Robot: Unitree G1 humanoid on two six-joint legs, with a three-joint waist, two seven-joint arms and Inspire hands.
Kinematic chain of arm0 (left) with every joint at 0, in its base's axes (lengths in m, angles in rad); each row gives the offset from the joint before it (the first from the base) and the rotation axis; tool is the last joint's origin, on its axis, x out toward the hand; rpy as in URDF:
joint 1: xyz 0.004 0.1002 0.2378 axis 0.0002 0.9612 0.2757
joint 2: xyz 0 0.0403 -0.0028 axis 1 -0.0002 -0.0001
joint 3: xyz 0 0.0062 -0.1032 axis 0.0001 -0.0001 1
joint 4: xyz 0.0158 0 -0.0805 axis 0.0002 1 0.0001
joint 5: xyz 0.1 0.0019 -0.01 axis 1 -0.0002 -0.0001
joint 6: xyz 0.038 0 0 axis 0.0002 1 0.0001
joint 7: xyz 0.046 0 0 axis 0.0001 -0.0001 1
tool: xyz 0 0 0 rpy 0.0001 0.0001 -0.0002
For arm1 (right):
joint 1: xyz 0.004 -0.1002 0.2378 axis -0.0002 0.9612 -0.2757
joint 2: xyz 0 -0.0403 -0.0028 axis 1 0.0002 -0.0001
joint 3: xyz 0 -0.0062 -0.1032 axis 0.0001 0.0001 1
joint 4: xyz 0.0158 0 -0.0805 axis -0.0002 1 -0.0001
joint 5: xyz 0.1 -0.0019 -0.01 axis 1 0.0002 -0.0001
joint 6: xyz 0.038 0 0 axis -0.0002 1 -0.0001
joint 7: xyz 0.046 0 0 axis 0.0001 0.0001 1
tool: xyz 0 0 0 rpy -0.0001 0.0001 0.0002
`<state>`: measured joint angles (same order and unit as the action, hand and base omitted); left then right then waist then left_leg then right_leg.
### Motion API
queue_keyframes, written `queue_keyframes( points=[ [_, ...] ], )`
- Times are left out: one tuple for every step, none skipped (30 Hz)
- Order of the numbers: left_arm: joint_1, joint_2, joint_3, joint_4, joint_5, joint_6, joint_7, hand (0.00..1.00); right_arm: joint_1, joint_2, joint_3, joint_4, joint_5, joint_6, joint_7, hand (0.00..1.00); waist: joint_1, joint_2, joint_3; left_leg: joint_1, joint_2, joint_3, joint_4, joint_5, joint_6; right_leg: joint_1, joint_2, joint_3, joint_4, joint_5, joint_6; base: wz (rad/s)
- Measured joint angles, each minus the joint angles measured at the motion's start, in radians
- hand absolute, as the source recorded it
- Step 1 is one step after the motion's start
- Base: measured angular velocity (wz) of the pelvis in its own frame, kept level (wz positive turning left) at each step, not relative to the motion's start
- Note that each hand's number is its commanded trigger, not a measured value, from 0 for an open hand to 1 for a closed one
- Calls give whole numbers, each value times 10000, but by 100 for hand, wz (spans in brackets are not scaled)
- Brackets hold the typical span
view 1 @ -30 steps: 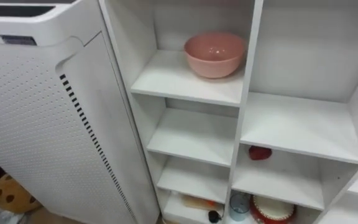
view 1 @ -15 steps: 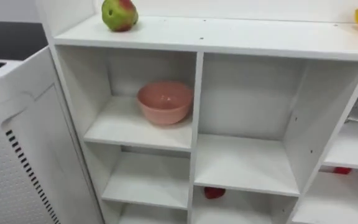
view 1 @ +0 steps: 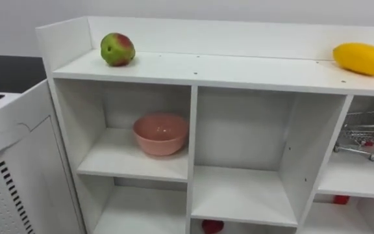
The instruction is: Arrange fruit in the closet
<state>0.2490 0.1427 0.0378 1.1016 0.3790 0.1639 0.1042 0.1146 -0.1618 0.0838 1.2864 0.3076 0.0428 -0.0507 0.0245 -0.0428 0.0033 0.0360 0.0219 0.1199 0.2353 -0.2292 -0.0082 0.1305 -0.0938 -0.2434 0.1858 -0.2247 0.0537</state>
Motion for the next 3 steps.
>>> queue_keyframes(
  points=[
    [5, -9, 6, 4, 123, 48, -2, 0, 52, 2, -90, -63, -5, 12, 3, 0, 12, 42, -16, 30, 15, 1, 6, 2, -3, 19, 17, 19, 1, 10, -16, -7],
    [19, -38, 17, 14, 187, 102, -2, 0, 61, 4, -212, -65, -6, 17, 8, 0, 8, 45, -8, 78, 24, -1, 9, 3, -4, 38, 29, 36, 1, 19, -31, -8],
    [24, -58, 28, 20, 189, 127, -3, 0, 70, 4, -266, -61, -6, 18, 9, 0, 5, 72, -2, 96, 26, -3, 11, 3, -5, 54, 34, 53, 0, 23, -36, -5]
  ],
)
